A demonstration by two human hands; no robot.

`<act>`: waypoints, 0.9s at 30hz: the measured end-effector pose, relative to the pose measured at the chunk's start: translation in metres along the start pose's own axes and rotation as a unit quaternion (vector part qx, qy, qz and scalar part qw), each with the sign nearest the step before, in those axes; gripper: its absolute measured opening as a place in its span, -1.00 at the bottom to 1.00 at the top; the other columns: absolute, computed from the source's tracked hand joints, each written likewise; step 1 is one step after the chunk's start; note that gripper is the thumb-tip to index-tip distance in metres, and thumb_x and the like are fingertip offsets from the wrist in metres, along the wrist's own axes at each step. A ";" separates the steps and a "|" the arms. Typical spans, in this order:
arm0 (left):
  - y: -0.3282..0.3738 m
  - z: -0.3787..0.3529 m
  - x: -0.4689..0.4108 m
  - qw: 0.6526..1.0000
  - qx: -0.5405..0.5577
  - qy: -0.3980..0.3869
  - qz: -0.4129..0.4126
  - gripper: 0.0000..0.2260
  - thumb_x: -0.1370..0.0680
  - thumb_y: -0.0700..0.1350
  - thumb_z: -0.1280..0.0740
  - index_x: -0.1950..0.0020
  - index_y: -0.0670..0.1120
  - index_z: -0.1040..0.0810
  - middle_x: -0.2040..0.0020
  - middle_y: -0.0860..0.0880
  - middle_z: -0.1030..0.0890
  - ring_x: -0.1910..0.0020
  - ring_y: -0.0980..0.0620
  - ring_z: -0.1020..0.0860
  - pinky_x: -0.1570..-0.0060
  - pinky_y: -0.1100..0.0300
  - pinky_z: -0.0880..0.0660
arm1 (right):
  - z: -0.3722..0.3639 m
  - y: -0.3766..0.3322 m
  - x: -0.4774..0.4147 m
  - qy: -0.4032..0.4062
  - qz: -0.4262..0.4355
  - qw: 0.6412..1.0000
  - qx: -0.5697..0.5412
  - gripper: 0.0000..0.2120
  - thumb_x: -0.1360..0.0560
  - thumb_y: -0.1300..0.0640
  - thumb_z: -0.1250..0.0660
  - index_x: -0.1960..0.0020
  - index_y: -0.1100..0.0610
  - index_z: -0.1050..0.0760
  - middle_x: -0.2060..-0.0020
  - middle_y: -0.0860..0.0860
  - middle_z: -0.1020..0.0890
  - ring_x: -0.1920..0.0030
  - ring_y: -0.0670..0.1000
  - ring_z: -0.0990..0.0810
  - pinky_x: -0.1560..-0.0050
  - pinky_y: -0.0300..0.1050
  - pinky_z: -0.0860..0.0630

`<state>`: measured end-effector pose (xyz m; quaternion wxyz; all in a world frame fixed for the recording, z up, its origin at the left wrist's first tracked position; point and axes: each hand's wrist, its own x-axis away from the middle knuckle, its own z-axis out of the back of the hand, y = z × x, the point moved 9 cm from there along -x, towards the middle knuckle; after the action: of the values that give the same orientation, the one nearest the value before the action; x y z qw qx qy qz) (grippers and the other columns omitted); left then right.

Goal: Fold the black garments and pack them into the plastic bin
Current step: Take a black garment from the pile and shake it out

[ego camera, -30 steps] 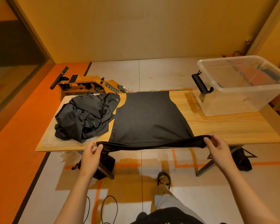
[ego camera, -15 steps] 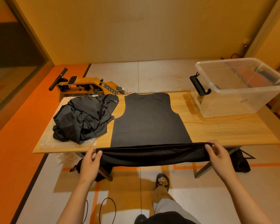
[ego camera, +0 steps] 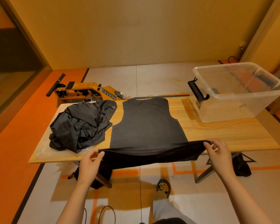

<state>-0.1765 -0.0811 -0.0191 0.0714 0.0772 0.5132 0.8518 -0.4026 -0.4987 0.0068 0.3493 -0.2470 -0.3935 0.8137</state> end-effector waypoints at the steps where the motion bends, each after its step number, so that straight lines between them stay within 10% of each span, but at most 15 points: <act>1: 0.010 -0.002 -0.006 1.000 0.001 0.000 -0.006 -0.92 -0.56 -0.16 -0.35 0.11 -0.01 -0.55 0.14 -0.02 -0.59 0.05 0.01 -0.55 0.11 0.20 -0.43 | 0.000 -0.006 -0.010 0.009 -0.003 1.000 0.007 -0.91 -0.55 0.14 -0.31 -0.03 0.08 -0.56 0.11 0.01 -0.48 0.08 0.05 -0.46 0.08 0.00 -0.44; 10: 0.114 -0.057 -0.064 0.989 -0.014 -0.137 -0.060 -0.96 -0.53 -0.10 -0.40 0.09 -0.03 -0.57 0.27 0.08 -0.56 0.22 0.16 -0.52 0.15 0.34 -0.40 | -0.046 -0.153 -0.115 -0.056 0.132 0.988 -0.059 -0.86 -0.55 0.21 -0.31 -0.05 0.07 -0.61 0.04 -0.06 -0.50 0.06 -0.28 -0.50 0.13 -0.51 -0.39; 15: 0.120 -0.113 -0.058 0.966 0.045 -0.253 0.002 -0.86 -0.57 -0.21 -0.34 0.20 -0.11 -0.51 0.48 0.14 -0.51 0.39 0.25 -0.49 0.15 0.29 -0.49 | -0.114 -0.243 -0.125 -0.177 0.235 0.951 -0.093 -0.80 -0.54 0.25 -0.30 -0.09 0.04 -0.60 0.02 -0.07 -0.54 0.01 -0.29 -0.48 -0.02 -0.41 -0.37; 19: 0.066 -0.146 -0.046 0.937 0.164 -0.279 0.131 -0.83 -0.58 -0.20 -0.32 -0.16 -0.12 -0.56 -0.02 -0.06 -0.68 -0.03 0.01 -0.65 -0.13 0.10 -0.56 | -0.208 -0.247 -0.098 -0.383 0.215 0.895 -0.074 -0.50 -0.58 0.25 -0.24 -0.45 -0.09 -0.31 -0.39 -0.09 -0.41 -0.35 -0.05 -0.40 -0.33 -0.16 -0.38; 27: -0.021 -0.078 -0.087 0.977 0.079 -0.027 0.196 -0.89 -0.56 -0.30 -0.29 0.02 -0.17 -0.60 0.17 -0.12 -0.65 0.11 -0.10 -0.61 0.07 0.12 -0.54 | -0.255 -0.096 -0.062 -0.353 0.061 0.933 0.043 -0.78 -0.54 0.18 -0.33 -0.18 0.06 -0.53 -0.14 -0.01 -0.57 -0.16 -0.02 -0.54 -0.20 -0.19 -0.44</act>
<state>-0.1065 -0.1558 -0.0786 -0.0893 0.2043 0.5518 0.8037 -0.1551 -0.3840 -0.0520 0.1482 0.0479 -0.4403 0.8842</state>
